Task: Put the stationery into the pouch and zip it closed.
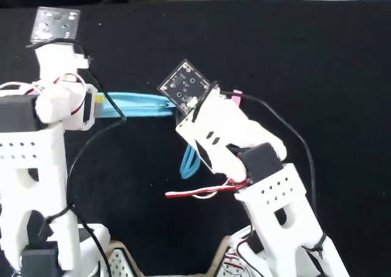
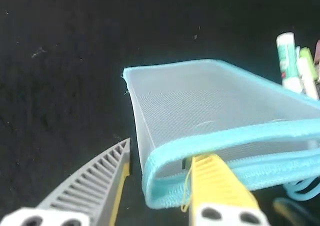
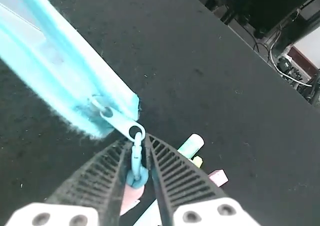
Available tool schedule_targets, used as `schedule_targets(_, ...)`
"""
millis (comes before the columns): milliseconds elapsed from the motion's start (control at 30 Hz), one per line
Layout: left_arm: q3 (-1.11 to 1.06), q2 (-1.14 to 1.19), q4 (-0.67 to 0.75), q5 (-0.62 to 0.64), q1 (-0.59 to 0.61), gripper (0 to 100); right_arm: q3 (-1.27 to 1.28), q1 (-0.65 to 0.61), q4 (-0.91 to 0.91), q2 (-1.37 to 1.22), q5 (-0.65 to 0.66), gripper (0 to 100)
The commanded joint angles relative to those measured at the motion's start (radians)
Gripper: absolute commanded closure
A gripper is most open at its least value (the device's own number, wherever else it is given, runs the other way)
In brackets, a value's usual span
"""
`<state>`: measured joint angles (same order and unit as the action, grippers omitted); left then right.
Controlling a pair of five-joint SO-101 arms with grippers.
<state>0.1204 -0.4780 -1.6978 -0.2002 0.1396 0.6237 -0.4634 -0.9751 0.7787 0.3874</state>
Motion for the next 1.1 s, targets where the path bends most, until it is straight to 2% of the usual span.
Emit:
schedule_targets(0,0.012,-0.006,0.006,-0.064,0.031,81,-0.061,0.014,-0.005,0.013,-0.002,98.7)
schedule_targets(67,-0.021,-0.011,0.037,-0.060,0.070,84,-0.061,0.032,0.002,0.016,-0.002,98.7)
schedule_targets(167,-0.039,-0.011,0.057,-0.051,0.107,98,-0.068,0.063,0.014,0.016,-0.002,98.7)
schedule_targets(233,-0.036,-0.012,0.044,0.006,0.097,94,-0.064,0.077,0.035,0.016,-0.002,98.7)
schedule_targets(300,-0.018,-0.014,0.031,0.071,0.067,98,-0.065,0.078,0.040,0.016,-0.002,98.7)
schedule_targets(367,-0.002,-0.031,0.020,0.112,0.019,96,-0.067,0.072,0.040,0.018,-0.002,98.7)
schedule_targets(500,-0.002,-0.060,0.017,0.124,-0.054,97,-0.062,0.080,0.034,0.018,-0.002,98.7)
schedule_targets(633,-0.059,-0.072,-0.002,0.120,-0.054,97,-0.054,0.110,0.014,0.018,-0.002,98.7)
schedule_targets(700,-0.128,-0.069,0.037,0.094,-0.018,97,-0.054,0.112,-0.008,0.018,-0.009,98.7)
schedule_targets(867,-0.329,-0.075,0.210,0.080,0.041,97,-0.108,0.061,-0.207,0.012,-0.009,97.1)
schedule_targets(1000,-0.432,-0.075,0.284,0.083,0.039,97,-0.145,-0.011,-0.308,0.016,-0.011,85.6)
schedule_targets(1067,-0.460,-0.075,0.290,0.115,0.047,97,-0.185,-0.052,-0.348,0.018,-0.012,84.4)
